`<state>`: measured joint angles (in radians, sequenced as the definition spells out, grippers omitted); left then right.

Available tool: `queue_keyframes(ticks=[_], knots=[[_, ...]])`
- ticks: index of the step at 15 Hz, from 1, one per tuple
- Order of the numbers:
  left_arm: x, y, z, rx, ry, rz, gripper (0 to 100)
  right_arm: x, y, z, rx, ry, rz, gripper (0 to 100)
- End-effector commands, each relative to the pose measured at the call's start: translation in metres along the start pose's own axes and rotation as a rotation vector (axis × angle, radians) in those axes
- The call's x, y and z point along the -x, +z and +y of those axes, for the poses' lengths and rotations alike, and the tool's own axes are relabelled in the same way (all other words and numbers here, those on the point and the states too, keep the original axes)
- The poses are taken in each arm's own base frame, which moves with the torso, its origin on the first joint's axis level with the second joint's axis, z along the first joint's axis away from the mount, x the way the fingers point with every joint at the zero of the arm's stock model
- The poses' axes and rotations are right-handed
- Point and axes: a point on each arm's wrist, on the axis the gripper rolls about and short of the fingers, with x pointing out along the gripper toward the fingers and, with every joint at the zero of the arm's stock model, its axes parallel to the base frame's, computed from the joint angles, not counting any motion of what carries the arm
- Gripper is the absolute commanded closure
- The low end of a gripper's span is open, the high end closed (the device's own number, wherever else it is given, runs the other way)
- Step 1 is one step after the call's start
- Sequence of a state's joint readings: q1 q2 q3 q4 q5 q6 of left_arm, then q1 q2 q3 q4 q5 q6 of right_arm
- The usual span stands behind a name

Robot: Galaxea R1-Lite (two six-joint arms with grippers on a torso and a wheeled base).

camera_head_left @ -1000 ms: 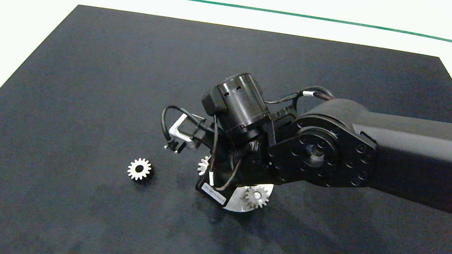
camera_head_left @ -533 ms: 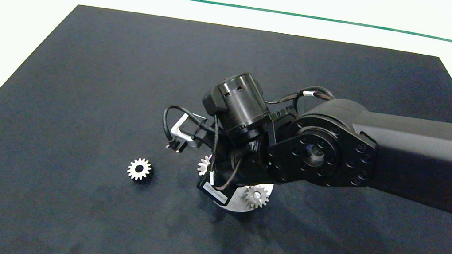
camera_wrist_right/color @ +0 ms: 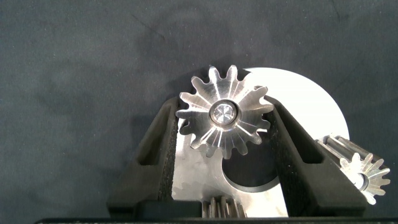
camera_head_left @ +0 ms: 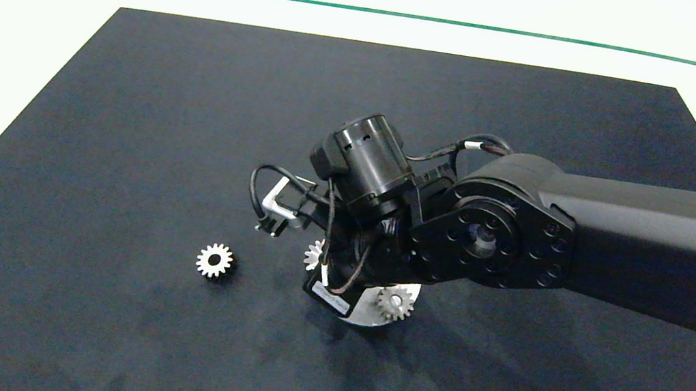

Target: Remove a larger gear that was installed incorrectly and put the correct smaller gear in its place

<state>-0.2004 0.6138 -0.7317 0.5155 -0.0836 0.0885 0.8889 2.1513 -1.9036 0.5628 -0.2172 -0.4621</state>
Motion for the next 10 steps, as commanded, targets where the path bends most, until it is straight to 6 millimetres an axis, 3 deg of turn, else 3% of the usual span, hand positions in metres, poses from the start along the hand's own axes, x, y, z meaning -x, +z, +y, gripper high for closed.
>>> queue_keyframes(ticks=[1, 5, 10], knots=[[0.0001, -0.0003, 0.0000, 0.000, 0.000, 0.003, 0, -0.0001, -0.0006, 0.0007, 0.004, 0.002, 0.005, 62], [0.0001, -0.0008, -0.0001, 0.000, 0.000, 0.003, 0, 0.0000, -0.0012, 0.0018, 0.007, 0.010, 0.007, 69], [-0.0006, -0.0013, -0.0001, 0.001, 0.000, 0.007, 0, 0.0054, 0.0002, -0.0015, 0.001, 0.006, -0.009, 69]])
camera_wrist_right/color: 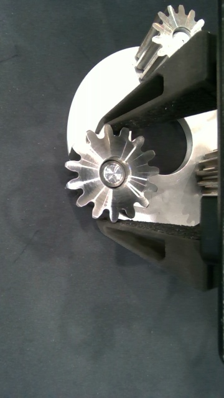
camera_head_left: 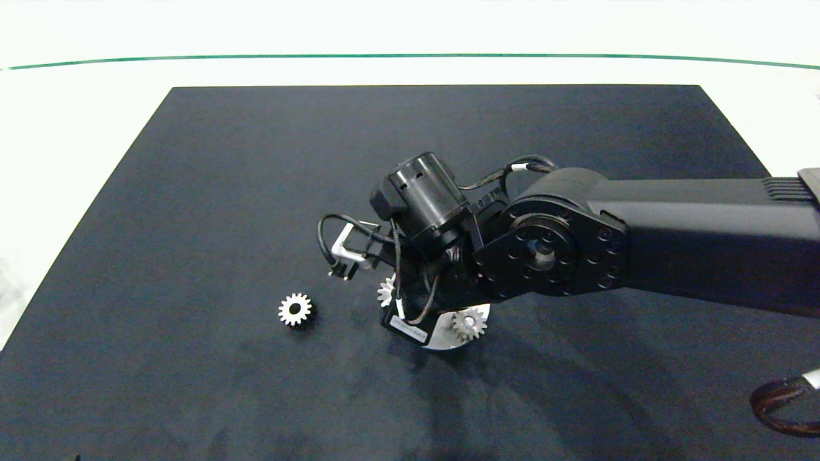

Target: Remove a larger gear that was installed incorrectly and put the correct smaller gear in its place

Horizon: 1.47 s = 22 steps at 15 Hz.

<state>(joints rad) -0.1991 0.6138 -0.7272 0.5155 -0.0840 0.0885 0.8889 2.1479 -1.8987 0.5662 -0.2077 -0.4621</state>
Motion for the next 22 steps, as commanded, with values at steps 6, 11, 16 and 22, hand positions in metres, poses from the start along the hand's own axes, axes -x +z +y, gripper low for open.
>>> queue_keyframes(ticks=[6, 11, 16, 22], knots=[[-0.001, -0.002, 0.000, 0.005, -0.003, 0.009, 0, 0.020, 0.004, -0.005, -0.005, -0.010, -0.044, 69], [-0.001, -0.001, 0.000, 0.009, -0.002, 0.010, 0, 0.052, 0.003, -0.010, -0.008, -0.002, -0.053, 69], [-0.004, -0.004, 0.000, 0.038, 0.024, 0.030, 0, 0.094, -0.018, -0.021, -0.081, -0.033, -0.055, 69], [-0.007, -0.003, 0.001, 0.038, 0.025, 0.042, 0, 0.130, -0.079, -0.037, -0.202, -0.078, 0.043, 69]])
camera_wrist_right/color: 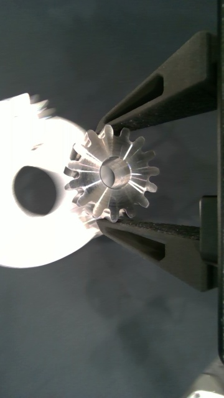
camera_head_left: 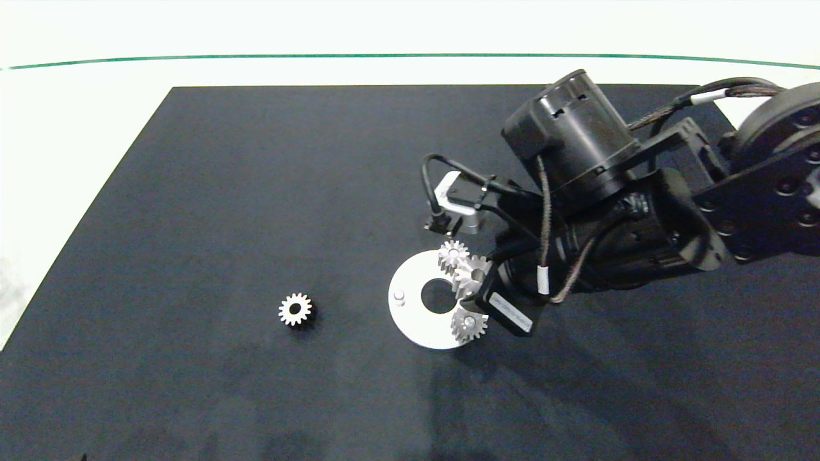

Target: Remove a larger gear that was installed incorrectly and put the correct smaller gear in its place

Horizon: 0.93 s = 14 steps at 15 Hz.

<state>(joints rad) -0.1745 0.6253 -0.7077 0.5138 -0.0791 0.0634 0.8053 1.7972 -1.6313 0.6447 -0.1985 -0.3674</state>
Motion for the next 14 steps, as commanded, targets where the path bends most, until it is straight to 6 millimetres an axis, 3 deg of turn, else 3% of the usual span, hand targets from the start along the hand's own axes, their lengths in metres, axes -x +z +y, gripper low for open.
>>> queue_keyframes(ticks=[1, 5, 8, 14], knots=[[-0.002, 0.001, 0.000, -0.001, 0.000, 0.013, 0, 0.033, -0.039, -0.020, -0.071, -0.056, 0.033, 69], [-0.009, 0.004, 0.001, -0.003, 0.003, 0.030, 0, 0.034, -0.075, -0.040, -0.158, -0.110, 0.115, 69], [-0.013, 0.006, 0.002, -0.004, 0.004, 0.035, 0, 0.022, -0.093, -0.050, -0.211, -0.152, 0.137, 69], [-0.014, 0.004, 0.002, -0.003, 0.005, 0.038, 0, 0.000, -0.120, -0.049, -0.251, -0.184, 0.155, 69]])
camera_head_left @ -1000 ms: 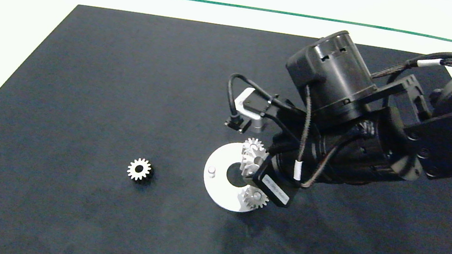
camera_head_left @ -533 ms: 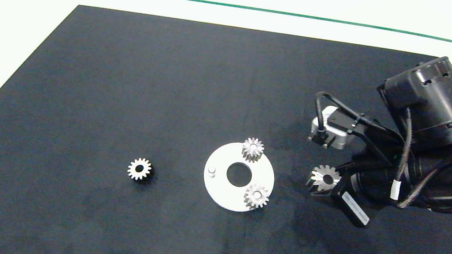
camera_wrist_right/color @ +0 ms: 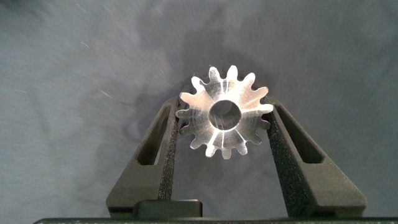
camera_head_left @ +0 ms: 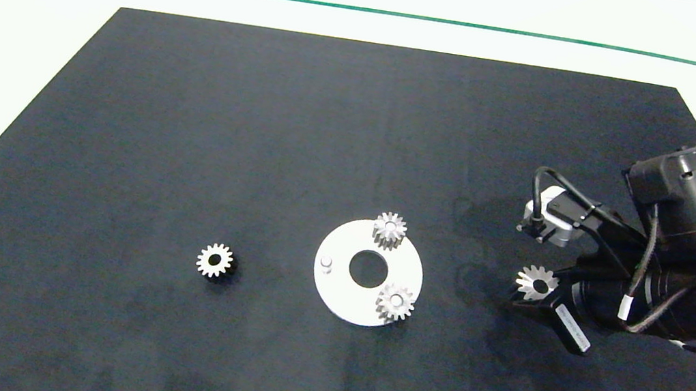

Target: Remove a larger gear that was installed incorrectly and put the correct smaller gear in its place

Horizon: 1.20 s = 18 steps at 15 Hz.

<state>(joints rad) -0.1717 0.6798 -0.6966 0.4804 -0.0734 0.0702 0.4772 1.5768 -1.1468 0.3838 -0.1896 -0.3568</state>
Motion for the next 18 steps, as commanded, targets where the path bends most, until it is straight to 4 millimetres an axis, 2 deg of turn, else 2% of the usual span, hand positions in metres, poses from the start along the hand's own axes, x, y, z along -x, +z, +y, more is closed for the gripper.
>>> queue_keyframes(ticks=[1, 8, 9, 13, 15, 18], knots=[[-0.001, -0.001, 0.000, 0.001, 0.001, 0.006, 0, -0.008, -0.012, -0.002, -0.012, -0.005, 0.041, 69], [-0.001, -0.002, 0.000, -0.001, -0.001, 0.012, 0, -0.016, -0.022, -0.024, -0.086, -0.013, 0.068, 69], [-0.002, -0.002, 0.000, -0.001, -0.001, 0.013, 0, -0.017, -0.024, -0.025, -0.091, -0.007, 0.070, 0], [-0.002, -0.003, 0.000, -0.015, -0.002, 0.016, 0, -0.011, -0.031, -0.022, -0.093, 0.012, 0.054, 0], [-0.002, -0.005, 0.000, -0.035, -0.001, 0.021, 0, 0.002, -0.036, -0.020, -0.094, 0.005, 0.032, 0], [-0.006, -0.005, 0.000, -0.045, -0.006, 0.036, 0, 0.033, -0.045, -0.021, -0.104, -0.029, -0.037, 0]])
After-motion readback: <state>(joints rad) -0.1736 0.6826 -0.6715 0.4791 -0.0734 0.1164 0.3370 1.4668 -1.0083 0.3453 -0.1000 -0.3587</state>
